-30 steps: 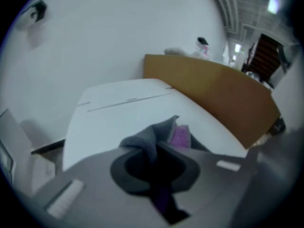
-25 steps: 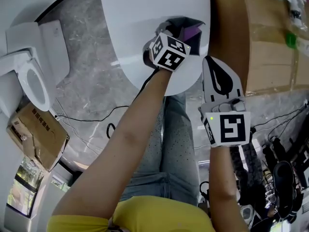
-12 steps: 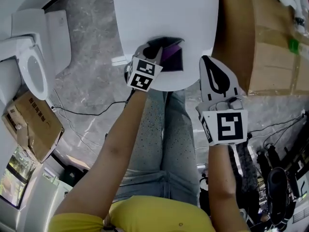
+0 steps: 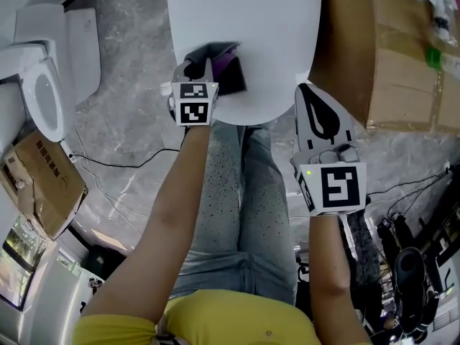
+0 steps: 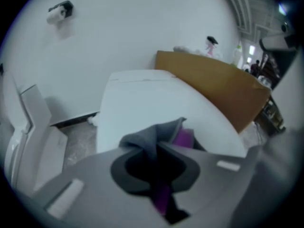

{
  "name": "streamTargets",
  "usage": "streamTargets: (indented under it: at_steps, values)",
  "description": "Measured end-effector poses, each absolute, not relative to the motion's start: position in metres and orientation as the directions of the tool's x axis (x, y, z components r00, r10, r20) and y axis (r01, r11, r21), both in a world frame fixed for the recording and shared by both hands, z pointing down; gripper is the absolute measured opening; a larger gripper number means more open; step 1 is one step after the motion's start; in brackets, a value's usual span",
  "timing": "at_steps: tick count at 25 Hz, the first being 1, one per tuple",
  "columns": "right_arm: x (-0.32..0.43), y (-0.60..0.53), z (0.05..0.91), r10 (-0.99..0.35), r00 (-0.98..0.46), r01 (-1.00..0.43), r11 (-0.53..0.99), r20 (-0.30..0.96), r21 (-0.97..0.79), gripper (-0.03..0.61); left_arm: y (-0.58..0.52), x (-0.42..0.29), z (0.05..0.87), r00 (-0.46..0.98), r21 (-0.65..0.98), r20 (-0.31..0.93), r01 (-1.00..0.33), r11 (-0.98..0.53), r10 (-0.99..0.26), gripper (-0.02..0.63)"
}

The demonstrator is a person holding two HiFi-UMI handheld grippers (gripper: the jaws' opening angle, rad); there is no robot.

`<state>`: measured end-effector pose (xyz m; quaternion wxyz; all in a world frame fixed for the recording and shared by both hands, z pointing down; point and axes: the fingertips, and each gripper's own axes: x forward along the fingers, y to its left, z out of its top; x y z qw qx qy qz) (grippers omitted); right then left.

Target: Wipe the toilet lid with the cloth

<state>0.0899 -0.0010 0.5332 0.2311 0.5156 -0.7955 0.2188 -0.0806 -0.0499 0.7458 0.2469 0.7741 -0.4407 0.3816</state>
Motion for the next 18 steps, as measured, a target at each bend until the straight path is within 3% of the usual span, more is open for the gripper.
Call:
streamTargets:
  at_steps: [6,9,13,18]
  values:
    - [0.109,0.022,0.537,-0.712,-0.333,-0.931,0.352,0.618,-0.096,0.015,-0.008,0.069,0.745,0.550,0.127,0.756,-0.655,-0.745,-0.355,0.011]
    - [0.115,0.032,0.541,-0.702,-0.335,-0.929,0.357,0.628,-0.097,0.015,0.031,0.109,0.745,0.604,0.144,0.755,-0.534,-0.833,-0.257,0.011]
    - [0.107,0.036,0.542,-0.691,-0.363,-0.917,0.386,0.625,-0.105,0.015,0.076,0.094,0.748,0.627,0.181,0.760,-0.453,-0.873,-0.168,0.015]
    - [0.089,0.035,0.539,-0.677,-0.411,-0.894,0.430,0.611,-0.125,0.015,0.094,0.006,0.754,0.569,0.212,0.799,-0.568,-0.795,-0.194,0.020]
